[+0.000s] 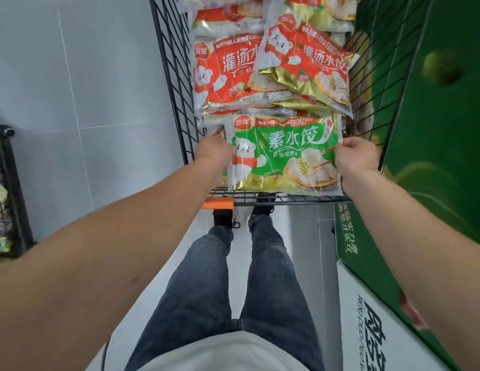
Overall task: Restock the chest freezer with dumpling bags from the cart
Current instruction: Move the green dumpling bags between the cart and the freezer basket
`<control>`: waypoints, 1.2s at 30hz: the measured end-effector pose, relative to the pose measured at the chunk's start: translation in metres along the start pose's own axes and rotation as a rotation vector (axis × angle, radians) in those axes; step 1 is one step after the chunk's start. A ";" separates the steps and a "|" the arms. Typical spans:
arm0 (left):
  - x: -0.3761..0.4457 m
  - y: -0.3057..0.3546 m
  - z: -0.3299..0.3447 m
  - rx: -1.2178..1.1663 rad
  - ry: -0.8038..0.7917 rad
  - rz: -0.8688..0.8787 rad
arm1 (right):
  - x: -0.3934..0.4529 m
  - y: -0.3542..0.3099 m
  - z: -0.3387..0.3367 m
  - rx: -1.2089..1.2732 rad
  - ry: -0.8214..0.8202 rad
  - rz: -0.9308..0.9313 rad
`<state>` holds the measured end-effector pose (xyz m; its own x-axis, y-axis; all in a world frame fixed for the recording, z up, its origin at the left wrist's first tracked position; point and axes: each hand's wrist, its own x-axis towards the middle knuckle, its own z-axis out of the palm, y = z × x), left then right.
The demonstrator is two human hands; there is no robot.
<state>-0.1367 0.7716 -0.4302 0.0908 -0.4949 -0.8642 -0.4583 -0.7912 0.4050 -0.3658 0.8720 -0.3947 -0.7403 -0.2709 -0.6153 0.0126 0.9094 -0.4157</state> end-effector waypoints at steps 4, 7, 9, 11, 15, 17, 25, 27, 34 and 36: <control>-0.031 0.026 -0.017 0.040 -0.017 0.175 | -0.036 -0.006 -0.042 0.222 0.090 0.021; -0.071 0.050 -0.027 0.044 -0.063 0.295 | -0.065 -0.004 -0.077 0.348 0.141 0.036; -0.084 0.061 -0.029 0.036 -0.089 0.333 | -0.072 0.000 -0.087 0.385 0.145 0.062; -0.119 0.073 -0.025 0.073 -0.136 0.401 | -0.094 0.011 -0.113 0.456 0.175 0.076; -0.167 0.093 -0.004 0.153 -0.174 0.531 | -0.115 0.036 -0.153 0.587 0.268 0.082; -0.186 0.098 0.012 0.195 -0.208 0.568 | -0.123 0.053 -0.175 0.644 0.306 0.077; -0.274 0.099 0.135 0.382 -0.366 0.711 | -0.144 0.156 -0.275 0.871 0.454 0.136; -0.290 0.095 0.174 0.430 -0.387 0.748 | -0.141 0.188 -0.298 0.909 0.477 0.152; -0.340 0.076 0.301 0.532 -0.449 0.833 | -0.115 0.280 -0.374 0.968 0.525 0.203; -0.353 0.074 0.336 0.548 -0.468 0.845 | -0.104 0.299 -0.397 0.991 0.548 0.205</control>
<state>-0.5000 1.0090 -0.1955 -0.7247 -0.5245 -0.4469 -0.5548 0.0594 0.8299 -0.5516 1.2976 -0.1892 -0.8529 0.2480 -0.4595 0.5100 0.2072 -0.8348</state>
